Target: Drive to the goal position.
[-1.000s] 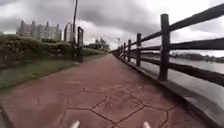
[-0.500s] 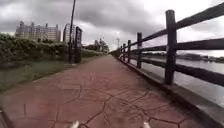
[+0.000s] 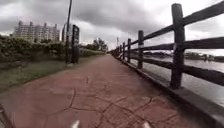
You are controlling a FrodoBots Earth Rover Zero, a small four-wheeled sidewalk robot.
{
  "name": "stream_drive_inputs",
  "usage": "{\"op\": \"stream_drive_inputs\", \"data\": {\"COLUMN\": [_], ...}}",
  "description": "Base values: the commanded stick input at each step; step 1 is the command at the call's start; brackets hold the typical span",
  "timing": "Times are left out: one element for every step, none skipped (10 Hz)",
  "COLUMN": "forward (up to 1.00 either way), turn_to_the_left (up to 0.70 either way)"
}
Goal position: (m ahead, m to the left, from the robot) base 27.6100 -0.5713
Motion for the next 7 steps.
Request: {"op": "stream_drive_inputs", "data": {"forward": [0.50,0.50,0.50,0.50,0.50,0.50,0.50], "turn_to_the_left": [0.00,0.00,0.33,0.50,0.50,0.50,0.50]}}
